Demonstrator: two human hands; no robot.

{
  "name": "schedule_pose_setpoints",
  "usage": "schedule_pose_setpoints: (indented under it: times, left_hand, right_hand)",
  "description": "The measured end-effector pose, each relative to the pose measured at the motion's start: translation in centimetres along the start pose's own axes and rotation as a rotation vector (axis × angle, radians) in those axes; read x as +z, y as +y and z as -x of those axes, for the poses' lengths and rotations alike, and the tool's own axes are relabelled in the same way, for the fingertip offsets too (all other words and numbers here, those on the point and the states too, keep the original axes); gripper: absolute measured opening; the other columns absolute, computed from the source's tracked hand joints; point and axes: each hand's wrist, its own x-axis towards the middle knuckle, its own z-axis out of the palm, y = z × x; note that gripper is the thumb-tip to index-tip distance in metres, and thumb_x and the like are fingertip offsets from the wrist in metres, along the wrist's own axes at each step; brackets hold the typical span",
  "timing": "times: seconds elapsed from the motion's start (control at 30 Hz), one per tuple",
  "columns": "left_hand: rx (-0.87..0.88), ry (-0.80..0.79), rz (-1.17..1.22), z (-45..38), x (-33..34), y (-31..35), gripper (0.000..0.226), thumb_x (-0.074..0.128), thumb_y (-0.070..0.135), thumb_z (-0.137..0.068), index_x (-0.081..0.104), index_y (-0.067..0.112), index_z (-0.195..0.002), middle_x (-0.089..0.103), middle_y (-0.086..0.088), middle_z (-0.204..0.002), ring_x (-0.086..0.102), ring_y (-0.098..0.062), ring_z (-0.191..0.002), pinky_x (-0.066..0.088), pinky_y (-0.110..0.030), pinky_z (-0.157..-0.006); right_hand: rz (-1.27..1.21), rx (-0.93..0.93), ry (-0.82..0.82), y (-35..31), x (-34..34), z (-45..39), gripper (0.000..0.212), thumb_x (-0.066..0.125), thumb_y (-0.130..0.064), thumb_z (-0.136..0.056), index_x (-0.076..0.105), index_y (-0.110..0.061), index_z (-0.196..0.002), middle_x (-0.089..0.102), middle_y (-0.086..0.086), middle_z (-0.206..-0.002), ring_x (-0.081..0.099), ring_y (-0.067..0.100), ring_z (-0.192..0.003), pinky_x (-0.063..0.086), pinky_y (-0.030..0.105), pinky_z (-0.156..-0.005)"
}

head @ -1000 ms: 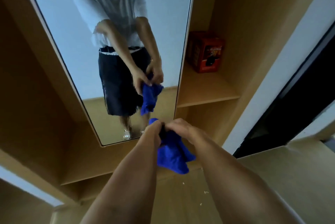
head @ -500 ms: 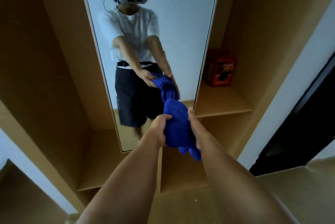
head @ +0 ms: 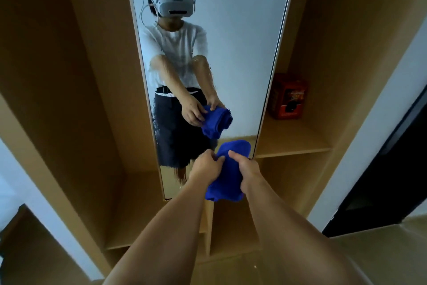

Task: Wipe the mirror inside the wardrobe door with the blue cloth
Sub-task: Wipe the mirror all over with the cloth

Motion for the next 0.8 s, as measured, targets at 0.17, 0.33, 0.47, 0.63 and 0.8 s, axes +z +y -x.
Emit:
schedule_pose_setpoints:
  times: [0.17, 0.33, 0.47, 0.63, 0.8]
  left_hand:
    - [-0.182, -0.151, 0.541, 0.9, -0.4, 2.4, 0.080, 0.065, 0.067, -0.070, 0.044, 0.014, -0.125, 0.056, -0.008, -0.119, 0.057, -0.027, -0.103, 0.047, -0.039, -0.090]
    - [-0.212, -0.108, 0.841, 0.7, -1.5, 3.6, 0.053, 0.079, 0.035, -0.073, 0.056, 0.010, -0.114, 0.067, -0.014, -0.102, 0.066, -0.031, -0.088, 0.056, -0.044, -0.075]
    - [-0.202, -0.071, 0.954, 0.9, -2.4, 5.2, 0.045, 0.077, 0.024, -0.076, 0.059, 0.009, -0.114, 0.068, -0.016, -0.105, 0.066, -0.036, -0.092, 0.056, -0.048, -0.079]
    - [-0.283, -0.200, 1.111, 1.7, -4.0, 6.9, 0.031, 0.062, 0.028, -0.082, 0.065, 0.009, -0.106, 0.073, -0.015, -0.092, 0.066, -0.033, -0.080, 0.053, -0.038, -0.065]
    - [-0.189, -0.179, 1.040, 1.6, -7.0, 8.5, 0.028, 0.054, 0.023, -0.081, 0.065, 0.006, -0.100, 0.070, -0.018, -0.085, 0.065, -0.033, -0.071, 0.053, -0.035, -0.056]
  right_hand:
    - [-0.052, 0.027, -0.223, -1.8, 0.9, 0.7, 0.034, 0.055, -0.045, -0.090, 0.066, -0.014, -0.101, 0.068, 0.010, -0.100, 0.062, 0.025, -0.091, 0.049, 0.038, -0.070]
    - [0.134, -0.157, -0.088, -5.1, 1.6, 0.7, 0.008, 0.063, -0.027, -0.088, 0.066, -0.021, -0.084, 0.067, 0.007, -0.095, 0.060, 0.024, -0.083, 0.048, 0.035, -0.067]
    - [0.117, -0.158, -0.184, -6.4, 1.6, 0.5, 0.033, 0.068, -0.039, -0.083, 0.062, -0.022, -0.112, 0.064, 0.009, -0.112, 0.060, 0.030, -0.098, 0.051, 0.048, -0.088]
    - [0.078, -0.061, -0.393, -9.0, 2.4, 0.7, 0.047, 0.068, -0.049, -0.080, 0.063, -0.018, -0.115, 0.068, 0.014, -0.108, 0.064, 0.033, -0.099, 0.052, 0.049, -0.088]
    - [0.111, -0.071, -0.473, -11.7, 3.5, 1.8, 0.033, 0.072, -0.041, -0.079, 0.071, -0.015, -0.099, 0.074, 0.012, -0.091, 0.068, 0.032, -0.090, 0.055, 0.044, -0.078]
